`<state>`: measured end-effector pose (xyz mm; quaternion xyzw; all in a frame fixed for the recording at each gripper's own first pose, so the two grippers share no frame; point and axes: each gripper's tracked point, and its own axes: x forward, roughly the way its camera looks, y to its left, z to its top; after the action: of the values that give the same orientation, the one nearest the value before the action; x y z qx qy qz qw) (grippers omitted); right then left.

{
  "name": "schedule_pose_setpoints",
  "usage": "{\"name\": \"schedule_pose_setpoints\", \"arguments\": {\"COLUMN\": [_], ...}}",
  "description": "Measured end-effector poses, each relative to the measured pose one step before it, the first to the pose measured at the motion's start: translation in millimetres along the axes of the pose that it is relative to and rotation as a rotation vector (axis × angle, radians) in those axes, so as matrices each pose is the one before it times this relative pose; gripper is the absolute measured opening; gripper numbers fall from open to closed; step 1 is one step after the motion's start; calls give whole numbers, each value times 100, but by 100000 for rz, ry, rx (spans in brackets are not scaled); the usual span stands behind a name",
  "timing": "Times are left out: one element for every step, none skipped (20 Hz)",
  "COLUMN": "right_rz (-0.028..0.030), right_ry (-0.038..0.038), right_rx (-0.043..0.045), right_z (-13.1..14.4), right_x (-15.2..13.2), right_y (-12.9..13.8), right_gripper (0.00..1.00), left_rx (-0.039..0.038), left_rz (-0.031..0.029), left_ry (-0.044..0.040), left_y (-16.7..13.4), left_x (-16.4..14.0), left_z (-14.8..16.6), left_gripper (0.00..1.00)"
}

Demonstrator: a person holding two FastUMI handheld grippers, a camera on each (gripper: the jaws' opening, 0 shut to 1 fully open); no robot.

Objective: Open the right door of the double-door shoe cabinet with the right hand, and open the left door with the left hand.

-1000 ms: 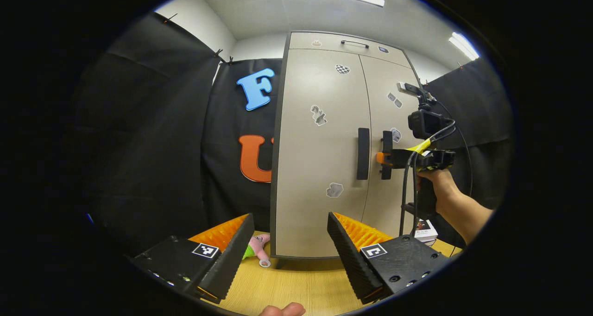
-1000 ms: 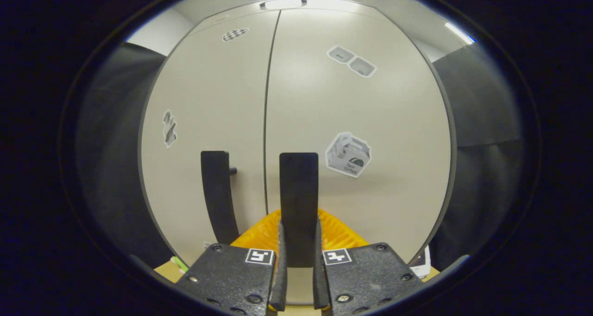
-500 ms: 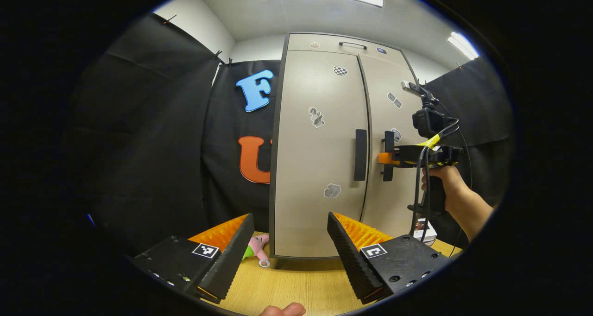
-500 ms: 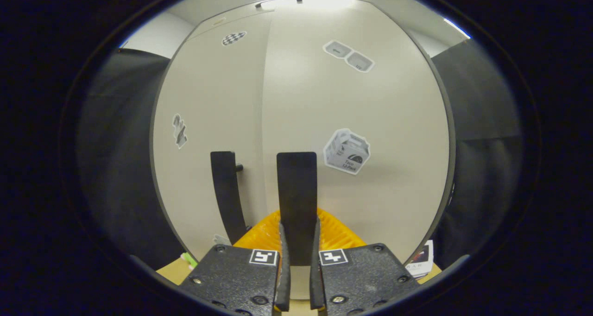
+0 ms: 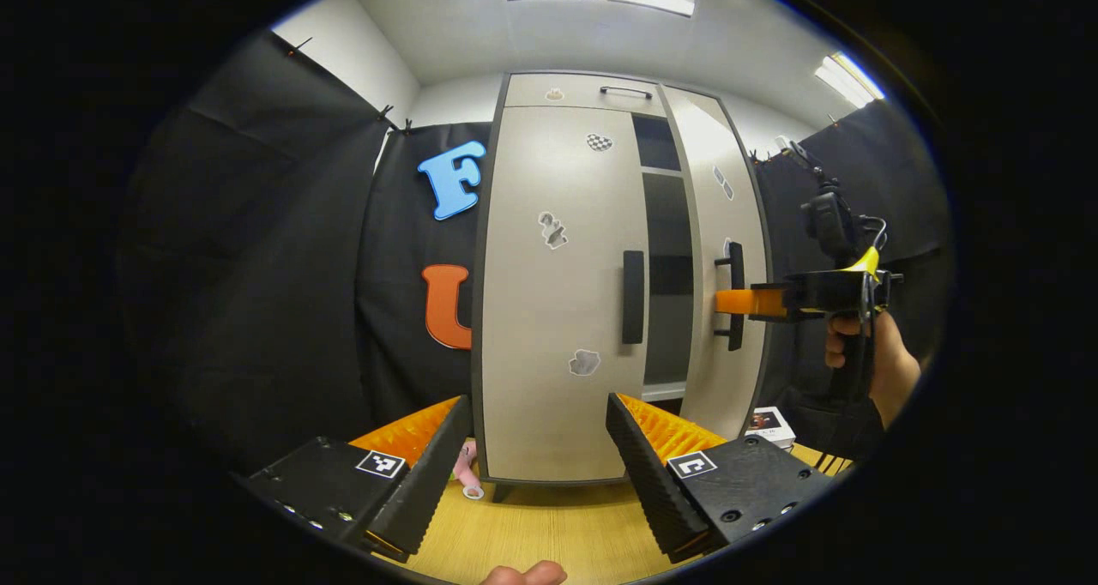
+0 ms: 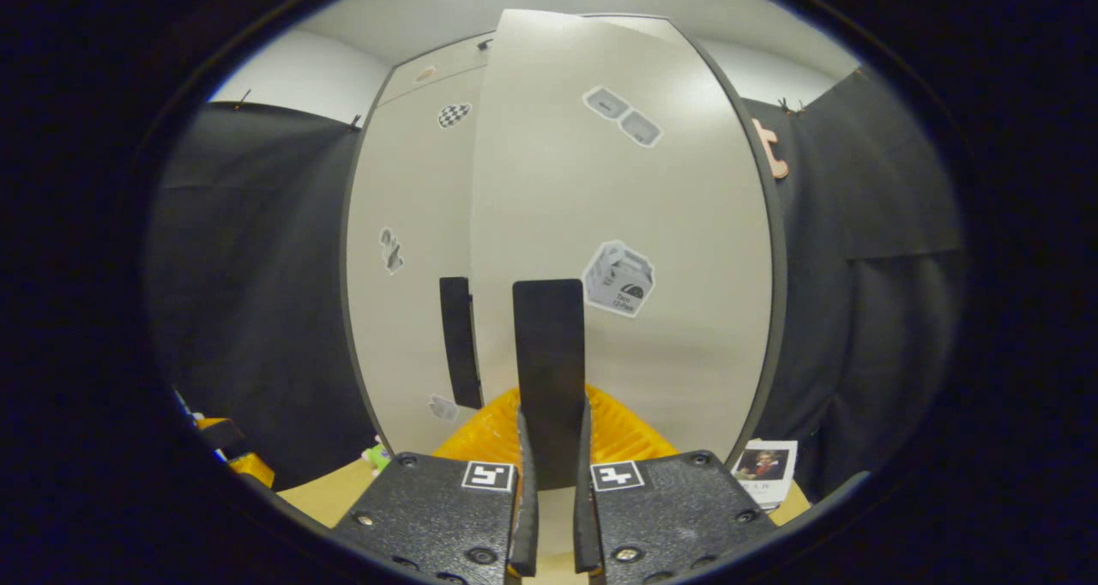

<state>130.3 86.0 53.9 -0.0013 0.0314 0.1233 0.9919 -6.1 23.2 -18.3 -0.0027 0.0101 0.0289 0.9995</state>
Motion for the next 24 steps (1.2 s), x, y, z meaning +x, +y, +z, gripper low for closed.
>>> {"name": "schedule_pose_setpoints", "arguments": {"right_rz": [299,372,420,303,243,126,-270,-567,-782,-946,-1348,-1567,-1593,-1219,-1033,-971,-937,-881,-872,-634,-583,-647,-796,-1023], "right_ry": [245,266,270,398,260,44,142,99,-51,-104,-196,-155,-273,-217,120,300,-55,-274,-104,-42,-227,-258,-31,-309], "right_rx": [-123,-321,-353,-356,-242,102,220,-162,-73,-384,-294,-559,-572,-109,224,237,35,-238,-547,-617,-496,-444,-508,-407], "right_z": [26,-16,-27,-101,-28,-20,-17,-104,-21,-13,32,-78,65,43,61,-40,15,49,62,-93,-18,-192,-126,-89], "right_x": [-691,-657,-500,-497,-264,-410,-408,-599,-498,-567,-459,-1339,-1579,-755,-334,-231,-168,-241,-116,-126,-290,-176,-104,-78], "right_y": [-269,-349,-366,-227,-195,-324,-353,-400,-341,-471,-573,-1232,-1434,-594,-494,-406,-364,-401,-337,-336,-320,-321,-411,-475], "right_gripper": [19,20,20,19,19,19,19,19,19,17,19,19,19,19,19,19,18,18,16,18,18,18,18,18], "left_rx": [-106,-542,-715,-516,-119,243,307,235,120,126,250,188,57,-124,-276,-601,-1137,-1334,-825,-75,445,647,466,3], "left_rz": [-317,-841,-972,-320,187,303,261,25,-373,-612,-494,-274,-373,-487,-560,-867,-1254,-1111,-731,-195,35,106,204,-25], "left_ry": [-16,303,469,305,258,-30,-344,-337,-147,-35,121,129,238,431,557,509,430,80,133,28,-101,-141,-182,3], "left_y": [-341,-370,-436,-256,84,7,-288,-219,-341,-338,-348,-219,-304,-363,-335,-421,-499,-359,-403,-204,-122,17,-98,26], "left_x": [-270,-143,-21,-67,141,24,-195,-189,-87,-47,75,52,46,61,-25,-2,40,38,97,60,99,80,23,132], "left_z": [-41,-123,-190,-136,12,48,66,158,19,-5,-137,-58,-37,-92,-255,-259,-109,-57,-33,34,96,-67,50,-25], "left_gripper": [95,95,95,95,95,95,95,95,95,95,95,95,95,95,95,95,95,95,95,95,95,95,95,95]}}
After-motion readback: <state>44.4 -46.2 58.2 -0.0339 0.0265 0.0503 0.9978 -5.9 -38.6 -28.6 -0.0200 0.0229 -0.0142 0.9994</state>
